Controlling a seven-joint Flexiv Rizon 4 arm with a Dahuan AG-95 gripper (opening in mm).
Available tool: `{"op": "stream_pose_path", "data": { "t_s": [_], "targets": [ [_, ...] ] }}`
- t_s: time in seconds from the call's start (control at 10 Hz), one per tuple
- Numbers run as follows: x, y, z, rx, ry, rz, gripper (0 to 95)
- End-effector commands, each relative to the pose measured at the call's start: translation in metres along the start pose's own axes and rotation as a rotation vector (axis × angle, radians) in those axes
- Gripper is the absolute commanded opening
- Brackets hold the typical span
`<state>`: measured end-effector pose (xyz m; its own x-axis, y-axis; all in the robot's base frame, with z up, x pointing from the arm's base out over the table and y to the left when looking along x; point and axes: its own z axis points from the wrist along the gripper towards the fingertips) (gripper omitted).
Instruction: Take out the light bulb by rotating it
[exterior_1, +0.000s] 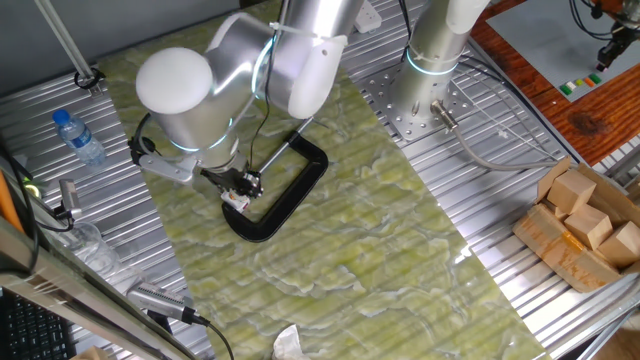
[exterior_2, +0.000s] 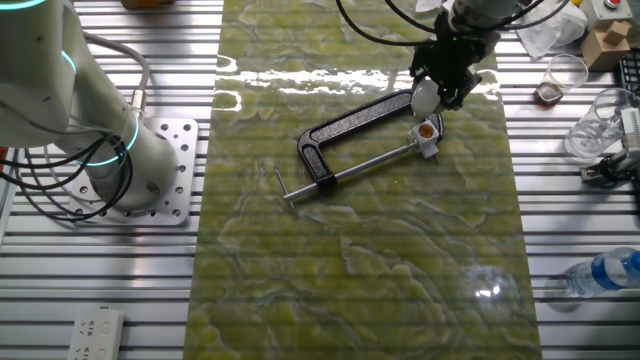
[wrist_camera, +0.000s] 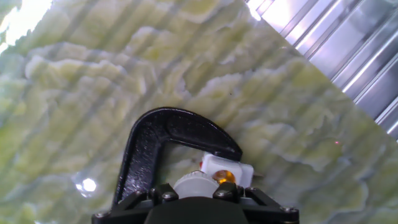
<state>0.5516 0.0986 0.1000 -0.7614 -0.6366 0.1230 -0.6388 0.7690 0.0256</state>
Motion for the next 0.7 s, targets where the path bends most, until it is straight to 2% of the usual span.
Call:
{"op": "stream_pose_path", "data": {
  "t_s": [0.1,0.7],
  "targets": [
    [-0.003,0.001,0.009,-0.005,-0.01,0.018,0.0],
    [-0.007,0.003,0.026,0.004,-0.035,0.024,0.0]
  ]
}}
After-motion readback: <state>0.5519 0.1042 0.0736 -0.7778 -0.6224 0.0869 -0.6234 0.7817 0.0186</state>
